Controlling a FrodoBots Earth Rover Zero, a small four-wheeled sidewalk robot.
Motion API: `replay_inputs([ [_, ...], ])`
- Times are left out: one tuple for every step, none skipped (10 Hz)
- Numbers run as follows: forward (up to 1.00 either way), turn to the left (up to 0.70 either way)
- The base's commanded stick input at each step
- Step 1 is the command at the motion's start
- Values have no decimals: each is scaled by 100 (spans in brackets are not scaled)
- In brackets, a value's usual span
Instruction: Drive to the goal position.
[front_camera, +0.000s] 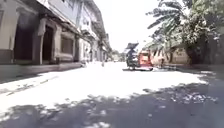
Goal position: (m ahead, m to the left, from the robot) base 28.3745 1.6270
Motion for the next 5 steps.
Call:
replay_inputs([
  [85,0],
  [85,0],
  [85,0],
  [85,0],
  [85,0],
])
